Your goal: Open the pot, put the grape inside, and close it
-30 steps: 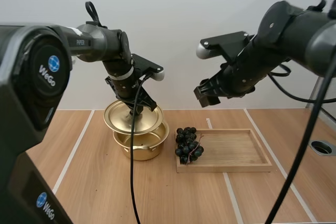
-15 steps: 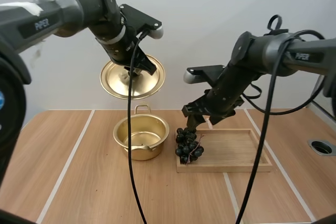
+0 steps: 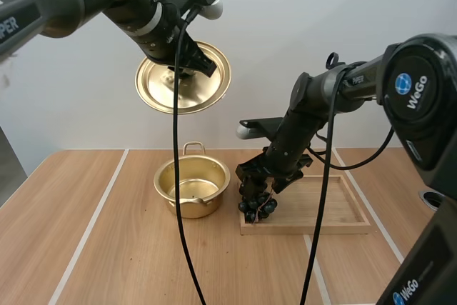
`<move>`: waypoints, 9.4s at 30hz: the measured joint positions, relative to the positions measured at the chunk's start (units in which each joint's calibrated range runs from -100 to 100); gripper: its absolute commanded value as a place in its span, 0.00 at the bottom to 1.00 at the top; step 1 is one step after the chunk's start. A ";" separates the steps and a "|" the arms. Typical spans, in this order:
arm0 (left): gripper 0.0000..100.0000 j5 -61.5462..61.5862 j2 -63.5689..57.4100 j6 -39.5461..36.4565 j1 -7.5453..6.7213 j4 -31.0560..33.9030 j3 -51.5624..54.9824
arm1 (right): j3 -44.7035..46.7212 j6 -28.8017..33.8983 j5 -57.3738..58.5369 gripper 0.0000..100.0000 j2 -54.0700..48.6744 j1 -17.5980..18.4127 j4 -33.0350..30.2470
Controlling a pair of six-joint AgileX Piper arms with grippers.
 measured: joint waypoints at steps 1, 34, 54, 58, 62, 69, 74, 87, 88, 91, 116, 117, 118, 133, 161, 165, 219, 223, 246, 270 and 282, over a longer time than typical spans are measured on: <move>0.00 0.00 -0.24 0.00 0.00 0.00 0.00 | 0.00 0.00 0.00 1.00 0.74 0.00 0.00; 0.00 -0.54 -0.75 -0.10 0.00 -0.21 -0.71 | -0.13 -2.56 2.46 0.00 5.77 0.00 4.58; 0.00 1.62 -0.99 -0.38 0.00 -0.32 -8.17 | -10.94 -0.96 9.07 0.00 -8.60 0.00 -2.34; 0.00 2.04 -0.99 -0.38 0.00 -0.32 -9.28 | -14.12 -0.76 10.98 0.00 -10.19 0.00 -2.38; 0.00 2.54 -1.55 -0.38 0.00 -0.32 -10.64 | -16.99 -0.76 12.97 0.00 -10.83 0.00 -1.88; 0.00 2.52 -4.69 -0.41 0.00 -1.44 -13.40 | -18.93 -2.69 15.86 0.00 -10.94 0.00 3.28; 0.00 2.11 -7.72 -0.41 0.00 -2.86 -15.79 | -18.93 -3.96 16.07 0.00 -10.94 0.84 5.03; 0.00 0.85 -15.19 -0.41 0.00 -3.97 -18.54 | -18.93 -4.24 14.33 0.00 -4.81 8.81 5.67; 0.00 0.85 -15.68 -0.41 0.00 -3.97 -18.60 | -18.93 -4.14 14.06 0.00 -3.92 9.02 5.80; 0.00 0.85 -16.73 -0.41 0.00 -4.07 -18.60 | -18.93 -4.14 12.86 0.00 -1.73 9.36 5.80; 0.00 0.85 -17.39 -0.41 0.00 -4.09 -18.60 | -23.94 -4.14 4.76 0.00 10.78 9.36 5.33; 0.00 0.85 -17.39 -0.41 0.00 -4.09 -18.60 | -24.00 -4.14 4.76 0.00 11.16 9.36 5.33; 0.00 0.85 -17.39 -0.41 0.00 -4.09 -18.60 | -24.10 -4.14 4.71 0.00 11.53 9.36 5.22; 0.00 0.85 -17.39 -0.49 0.00 -4.09 -18.60 | -24.27 -4.14 2.20 0.00 16.62 9.44 5.19; 0.00 0.85 -17.39 -0.39 0.00 -4.09 -18.60 | -24.43 -4.14 6.34 0.00 24.64 11.89 5.29; 0.00 0.85 -17.39 -0.39 0.00 -4.09 -18.60 | -24.43 -4.14 5.60 0.00 24.64 12.05 5.18; 0.00 0.85 -17.39 -0.39 0.00 -3.86 -18.60 | -24.65 -1.86 -7.68 0.97 17.88 12.37 -2.57; 0.00 0.85 -17.39 -0.39 0.00 -3.86 -18.60 | -24.65 -1.76 -7.48 0.97 17.88 12.37 -4.35; 0.00 0.85 -17.39 -0.39 0.00 -2.41 -18.60 | -24.65 -0.33 -7.73 0.97 12.27 12.37 -7.21; 0.00 0.85 -17.39 -0.39 0.00 -1.18 -18.60 | -22.19 -6.35 -7.71 0.00 13.67 12.37 6.99; 0.00 0.85 -17.39 -0.39 0.00 -0.73 -18.60 | -22.07 -6.68 -10.77 0.00 19.11 12.37 7.67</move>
